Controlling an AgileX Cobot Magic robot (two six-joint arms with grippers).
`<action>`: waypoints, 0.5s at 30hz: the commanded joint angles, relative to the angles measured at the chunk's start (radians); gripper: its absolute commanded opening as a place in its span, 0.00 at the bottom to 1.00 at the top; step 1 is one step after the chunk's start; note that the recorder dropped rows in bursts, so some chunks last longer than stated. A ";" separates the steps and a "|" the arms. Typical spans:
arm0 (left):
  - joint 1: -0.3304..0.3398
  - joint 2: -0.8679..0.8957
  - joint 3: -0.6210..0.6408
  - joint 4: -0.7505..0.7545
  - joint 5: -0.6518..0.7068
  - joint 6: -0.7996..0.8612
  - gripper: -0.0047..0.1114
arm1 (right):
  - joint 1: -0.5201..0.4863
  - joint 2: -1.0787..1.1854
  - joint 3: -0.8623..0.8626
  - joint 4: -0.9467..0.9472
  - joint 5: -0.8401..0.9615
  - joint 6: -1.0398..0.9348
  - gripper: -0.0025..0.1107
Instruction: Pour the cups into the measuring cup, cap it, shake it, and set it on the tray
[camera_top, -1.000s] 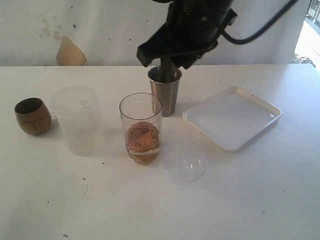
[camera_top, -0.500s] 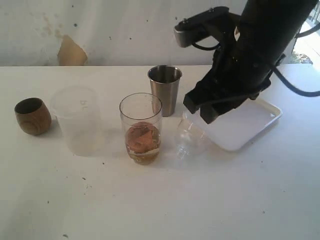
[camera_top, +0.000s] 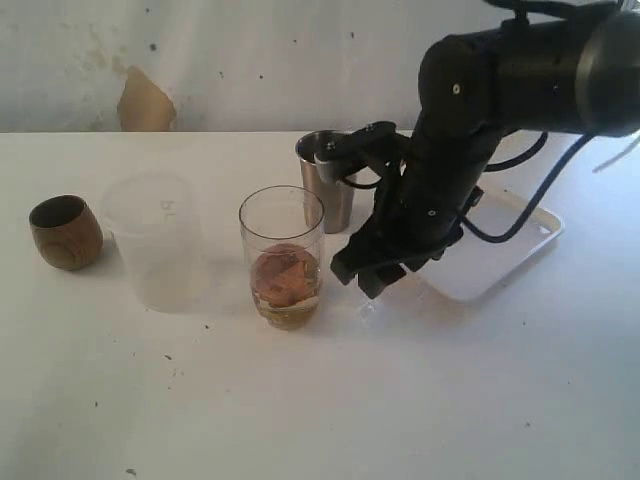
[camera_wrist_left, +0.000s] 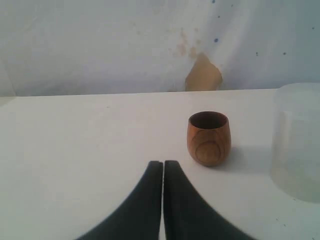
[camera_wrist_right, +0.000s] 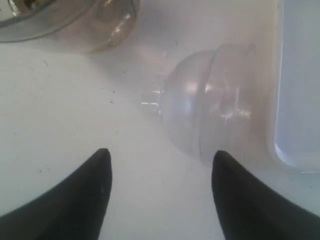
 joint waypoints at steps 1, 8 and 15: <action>0.001 -0.005 0.006 -0.006 -0.010 -0.002 0.05 | -0.006 0.054 0.004 -0.024 -0.022 0.012 0.51; 0.001 -0.005 0.006 -0.006 -0.010 -0.002 0.05 | -0.006 0.045 0.004 -0.018 0.049 0.027 0.15; 0.001 -0.005 0.006 -0.006 -0.010 -0.002 0.05 | -0.006 -0.128 0.004 0.066 0.125 -0.049 0.02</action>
